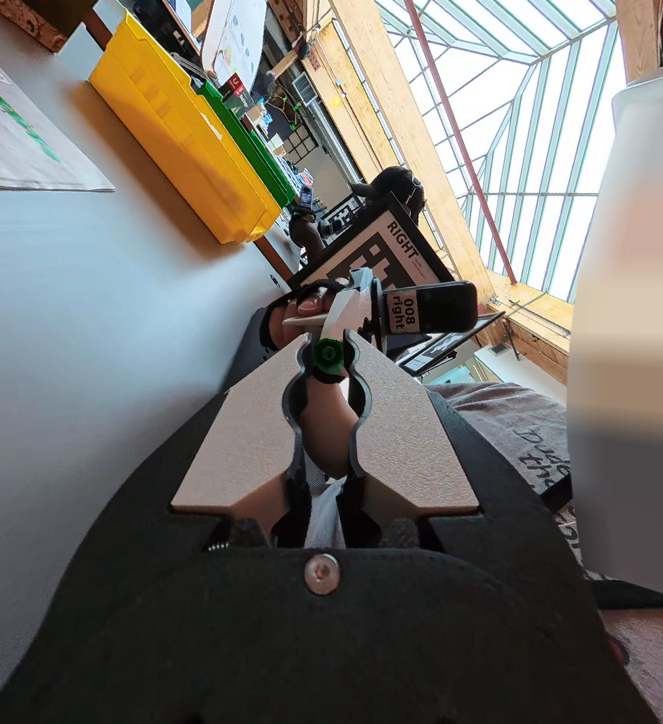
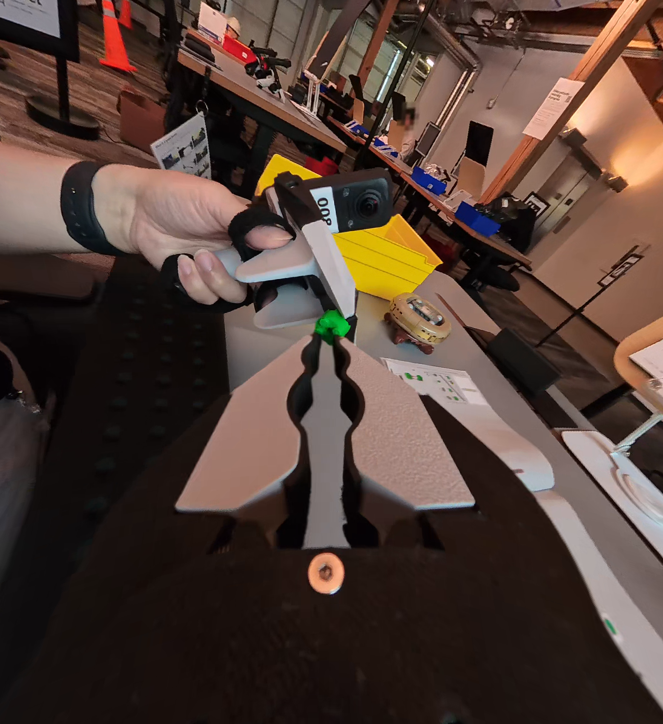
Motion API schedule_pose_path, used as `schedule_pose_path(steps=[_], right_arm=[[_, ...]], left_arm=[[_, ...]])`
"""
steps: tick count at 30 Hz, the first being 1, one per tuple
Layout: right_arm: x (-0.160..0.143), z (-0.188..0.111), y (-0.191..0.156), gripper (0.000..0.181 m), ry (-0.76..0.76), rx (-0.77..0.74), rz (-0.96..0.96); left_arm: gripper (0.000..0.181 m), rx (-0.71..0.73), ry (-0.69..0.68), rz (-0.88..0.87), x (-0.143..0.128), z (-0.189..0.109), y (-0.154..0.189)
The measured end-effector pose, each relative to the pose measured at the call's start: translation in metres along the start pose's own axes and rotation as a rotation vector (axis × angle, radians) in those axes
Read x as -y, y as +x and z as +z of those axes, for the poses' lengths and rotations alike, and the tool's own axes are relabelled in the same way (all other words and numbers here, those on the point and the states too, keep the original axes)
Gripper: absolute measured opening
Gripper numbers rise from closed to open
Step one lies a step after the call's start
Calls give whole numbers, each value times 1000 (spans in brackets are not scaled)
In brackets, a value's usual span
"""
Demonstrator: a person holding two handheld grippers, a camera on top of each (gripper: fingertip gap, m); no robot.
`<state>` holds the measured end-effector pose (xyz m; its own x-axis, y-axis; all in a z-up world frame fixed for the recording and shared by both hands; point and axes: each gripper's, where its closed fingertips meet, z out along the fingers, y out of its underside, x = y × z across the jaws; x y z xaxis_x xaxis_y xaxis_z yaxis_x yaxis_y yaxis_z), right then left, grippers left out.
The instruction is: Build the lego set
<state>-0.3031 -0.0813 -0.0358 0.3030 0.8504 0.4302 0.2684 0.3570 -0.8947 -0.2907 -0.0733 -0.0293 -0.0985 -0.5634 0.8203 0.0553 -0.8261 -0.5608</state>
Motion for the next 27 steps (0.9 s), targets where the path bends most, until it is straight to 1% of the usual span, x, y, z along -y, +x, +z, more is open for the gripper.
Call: schedule_pose_path(steps=[2, 3, 6, 9, 11, 13, 15, 19, 21, 25, 26, 27], right_arm=[[-3, 1, 2, 26, -6, 7, 48], [-5, 1, 3, 28, -12, 19, 73], [0, 3, 4, 27, 11, 26, 97], [3, 5, 5, 16, 1, 5, 61], [5, 6, 4, 18, 5, 11, 74], [7, 8, 4, 27, 15, 6, 97], [8, 10, -2, 27, 9, 25, 93], [13, 10, -8, 24, -16, 0, 56], [14, 10, -8, 25, -31, -39, 53], [21, 6, -1, 27, -37, -177, 34], [21, 6, 0, 25, -53, -200, 28], [18, 6, 0, 18, -80, -213, 14]], left_arm=[[11, 6, 16, -11, 3, 0, -2], [11, 3, 18, -19, 3, -1, -2], [11, -17, 36, -34, 3, 0, -1], [11, -39, 61, -43, 4, -3, 2], [11, -59, 71, -53, 3, -5, 4], [11, -81, 74, -62, 1, -8, 7], [11, -97, 76, -62, -3, -9, 9], [11, -131, 90, -64, -8, -9, 13], [11, -147, 108, -73, -8, -8, 14], [10, -200, 177, -121, 0, -8, 14], [10, -211, 184, -130, 1, -6, 14], [10, -226, 185, -140, 1, -4, 15]])
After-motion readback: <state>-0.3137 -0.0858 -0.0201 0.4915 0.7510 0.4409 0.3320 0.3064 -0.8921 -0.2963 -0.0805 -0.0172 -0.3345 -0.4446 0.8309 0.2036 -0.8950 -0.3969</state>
